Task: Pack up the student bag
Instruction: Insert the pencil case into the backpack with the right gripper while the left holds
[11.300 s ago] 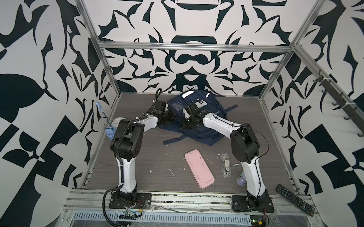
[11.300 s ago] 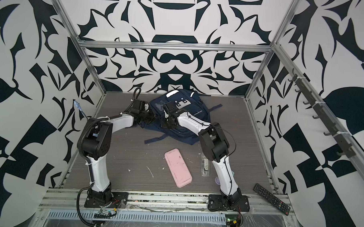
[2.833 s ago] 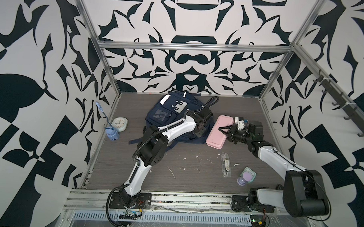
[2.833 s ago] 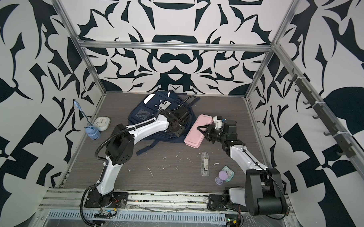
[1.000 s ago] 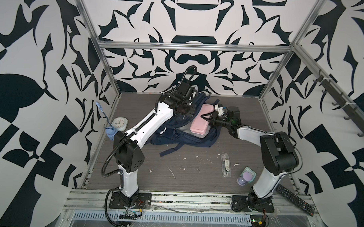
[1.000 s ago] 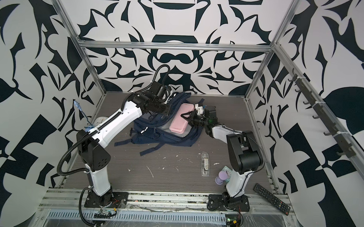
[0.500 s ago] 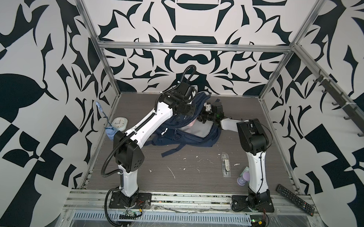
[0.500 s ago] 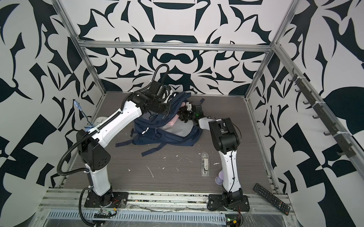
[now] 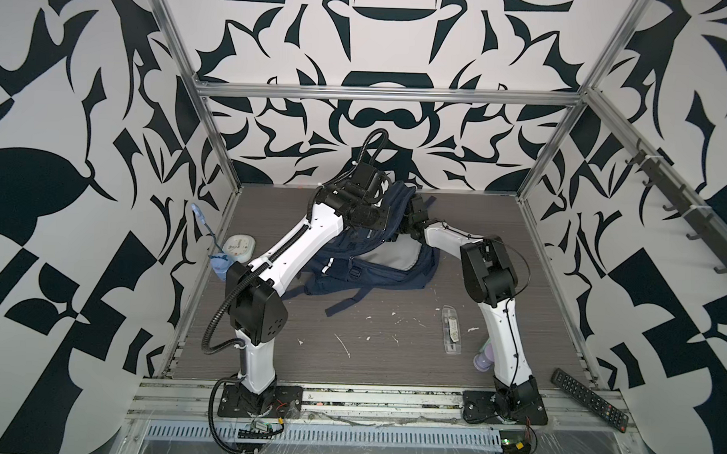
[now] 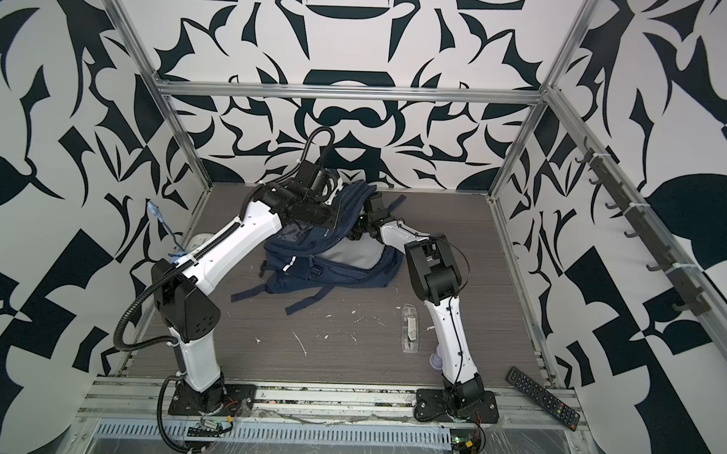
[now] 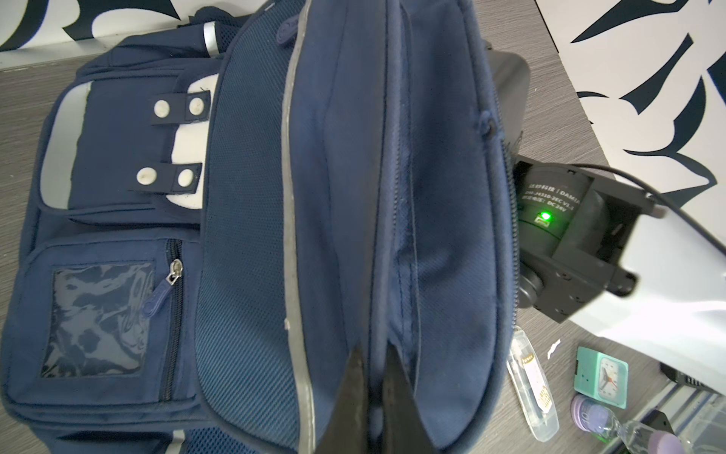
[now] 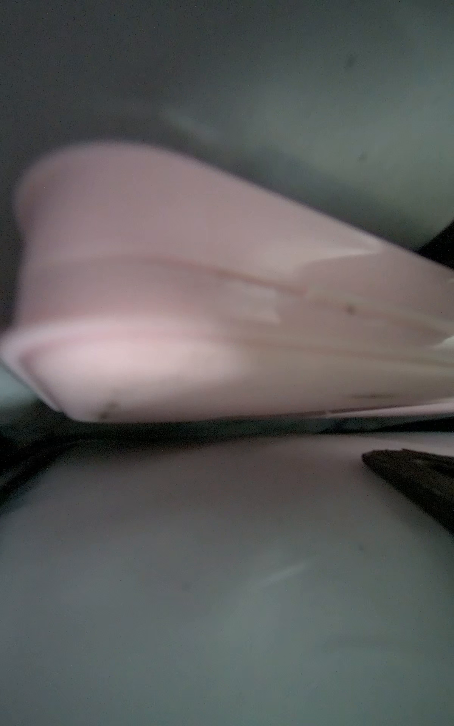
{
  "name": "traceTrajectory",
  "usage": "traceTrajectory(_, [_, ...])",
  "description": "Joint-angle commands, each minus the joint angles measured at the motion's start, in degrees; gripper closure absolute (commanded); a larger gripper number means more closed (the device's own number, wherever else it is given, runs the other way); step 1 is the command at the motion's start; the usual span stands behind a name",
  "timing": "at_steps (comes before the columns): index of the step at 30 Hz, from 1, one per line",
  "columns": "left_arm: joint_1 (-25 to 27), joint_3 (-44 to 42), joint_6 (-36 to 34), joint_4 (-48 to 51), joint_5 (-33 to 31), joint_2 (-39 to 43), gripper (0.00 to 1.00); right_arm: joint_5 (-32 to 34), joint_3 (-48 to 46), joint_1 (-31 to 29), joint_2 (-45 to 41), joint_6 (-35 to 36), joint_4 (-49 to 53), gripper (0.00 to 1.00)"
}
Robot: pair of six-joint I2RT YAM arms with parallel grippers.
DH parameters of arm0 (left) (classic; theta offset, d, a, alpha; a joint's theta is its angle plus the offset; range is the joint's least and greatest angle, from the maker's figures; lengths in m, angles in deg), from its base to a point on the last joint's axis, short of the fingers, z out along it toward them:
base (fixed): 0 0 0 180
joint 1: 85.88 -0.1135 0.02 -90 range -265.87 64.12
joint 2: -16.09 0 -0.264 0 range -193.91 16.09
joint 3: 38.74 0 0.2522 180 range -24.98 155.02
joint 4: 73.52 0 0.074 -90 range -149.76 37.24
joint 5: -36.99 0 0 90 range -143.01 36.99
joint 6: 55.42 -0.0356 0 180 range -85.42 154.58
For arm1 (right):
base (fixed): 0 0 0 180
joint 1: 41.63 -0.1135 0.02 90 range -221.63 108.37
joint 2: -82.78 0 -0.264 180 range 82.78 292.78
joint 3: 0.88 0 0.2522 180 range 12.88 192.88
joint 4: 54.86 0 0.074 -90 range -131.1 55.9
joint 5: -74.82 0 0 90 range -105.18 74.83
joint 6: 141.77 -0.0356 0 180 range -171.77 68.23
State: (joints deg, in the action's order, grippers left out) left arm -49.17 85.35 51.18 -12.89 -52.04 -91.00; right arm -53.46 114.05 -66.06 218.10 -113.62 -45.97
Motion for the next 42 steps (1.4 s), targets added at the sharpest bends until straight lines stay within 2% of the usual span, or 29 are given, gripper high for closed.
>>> traceTrajectory(1, [0.1,0.6,0.3,-5.2,2.3,2.4,1.00,0.3,2.4,0.1,-5.1,5.8,5.4,0.39])
traceTrajectory(6, [0.0,-0.3,0.3,-5.5,2.4,2.8,1.00,1.5,0.3,0.7,-7.6,8.4,7.7,0.38])
traceTrajectory(15, [0.0,-1.4,0.8,-6.1,2.9,3.2,1.00,1.8,-0.8,0.5,-7.0,8.1,7.1,0.40])
traceTrajectory(18, [0.0,-1.5,1.1,-6.2,3.3,3.3,1.00,1.4,0.0,0.5,-5.5,7.3,5.9,0.44])
traceTrajectory(26, [0.0,-1.9,1.3,-6.0,3.4,3.2,1.00,0.9,-1.3,-0.1,-5.0,5.0,-0.8,0.43])
traceTrajectory(33, [0.0,-1.9,1.6,-6.6,3.9,1.6,1.00,2.4,-10.2,0.3,-12.7,9.0,0.7,0.43])
traceTrajectory(42, [0.0,0.4,2.7,-8.3,6.3,-2.4,1.00,13.6,-27.2,0.3,-29.9,22.6,14.1,0.43])
